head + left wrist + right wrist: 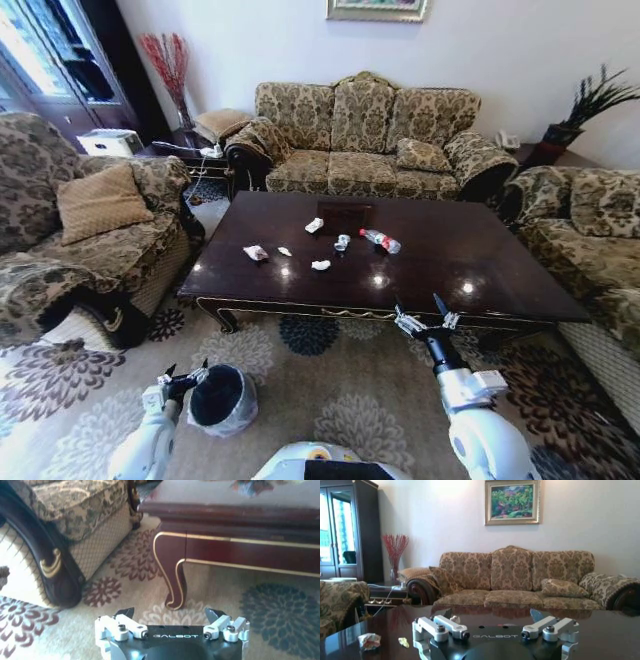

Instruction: Move to the front of the table and place the trash on the table into the trash bin.

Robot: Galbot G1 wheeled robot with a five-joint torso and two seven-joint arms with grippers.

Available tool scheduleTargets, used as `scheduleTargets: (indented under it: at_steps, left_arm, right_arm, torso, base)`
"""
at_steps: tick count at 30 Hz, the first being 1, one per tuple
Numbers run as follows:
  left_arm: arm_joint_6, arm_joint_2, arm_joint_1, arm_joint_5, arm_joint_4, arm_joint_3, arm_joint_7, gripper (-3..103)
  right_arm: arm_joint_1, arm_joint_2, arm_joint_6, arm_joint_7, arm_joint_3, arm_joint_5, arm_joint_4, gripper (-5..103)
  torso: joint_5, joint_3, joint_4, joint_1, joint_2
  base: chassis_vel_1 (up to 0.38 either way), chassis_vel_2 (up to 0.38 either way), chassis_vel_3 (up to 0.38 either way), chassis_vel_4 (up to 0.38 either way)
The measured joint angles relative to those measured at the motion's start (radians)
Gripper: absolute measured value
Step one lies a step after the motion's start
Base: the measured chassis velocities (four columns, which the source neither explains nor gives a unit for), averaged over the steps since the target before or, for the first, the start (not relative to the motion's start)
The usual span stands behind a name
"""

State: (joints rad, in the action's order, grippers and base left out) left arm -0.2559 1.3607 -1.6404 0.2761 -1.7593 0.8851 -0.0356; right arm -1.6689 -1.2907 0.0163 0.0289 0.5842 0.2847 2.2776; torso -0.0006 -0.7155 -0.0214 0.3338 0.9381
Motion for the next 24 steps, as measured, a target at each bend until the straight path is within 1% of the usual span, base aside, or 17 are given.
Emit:
scheduleTargets:
  at_steps: [2,4,6,10,14,17,19,24]
  left_arm:
    - [0.003,0.0,0.0,0.001,0.012,-0.001,-0.002,97]
    - [0.009,0.001,0.0,0.001,0.027,-0.001,-0.004,97]
    - [0.012,0.005,0.001,0.001,0.043,-0.002,-0.008,97]
    - [0.012,0.006,0.003,0.002,0.058,-0.002,-0.009,97]
    - [0.013,0.004,0.007,0.003,0.081,-0.003,-0.011,97]
    - [0.014,-0.002,0.01,0.005,0.102,-0.003,-0.013,97]
    - [0.014,-0.004,0.012,0.005,0.112,-0.003,-0.014,97]
    - [0.014,-0.018,0.026,0.004,0.156,-0.007,-0.016,97]
  right_arm:
    - [-0.001,-0.001,0.008,0.0,0.001,0.0,-0.003,100]
    - [-0.004,-0.002,0.015,0.0,0.003,0.001,-0.006,100]
    - [-0.006,0.001,0.02,-0.002,0.007,0.002,-0.006,100]
    - [-0.003,0.003,0.022,-0.003,0.007,0.003,-0.009,100]
    - [-0.001,-0.001,0.033,-0.004,0.003,0.0,-0.02,100]
    - [-0.001,-0.009,0.061,-0.005,-0.002,-0.005,-0.036,100]
    - [-0.004,-0.011,0.064,-0.007,-0.002,-0.01,-0.038,100]
    - [-0.016,-0.014,0.076,-0.021,0.001,-0.036,-0.049,100]
  torso:
    - [0.0001,0.0,0.0,0.0,0.0]
    - [0.0015,0.0,0.0,0.0,0.0]
    - [0.0005,0.0,0.0003,0.0,0.0]
    - [0.0006,0.0,0.0,0.0,0.0]
    - [0.0004,0.0,-0.0002,0.0,0.0]
    - [0.0006,0.0,-0.0001,0.0,0.0]
    - [0.0003,0.0,0.0,-0.001,0.0]
    - [0.0006,0.0,0.0001,-0.001,0.0]
  base:
    - [0.0,0.0,0.0,0.0]
    - [-0.016,-0.073,0.0,0.079]
    - [0.003,-0.125,-0.013,0.102]
    - [0.057,-0.104,-0.053,0.11]
    - [0.177,-0.12,-0.144,0.165]
    - [0.198,-0.162,-0.211,0.171]
    - [0.162,-0.154,-0.212,0.164]
    - [0.084,-0.083,-0.061,0.077]
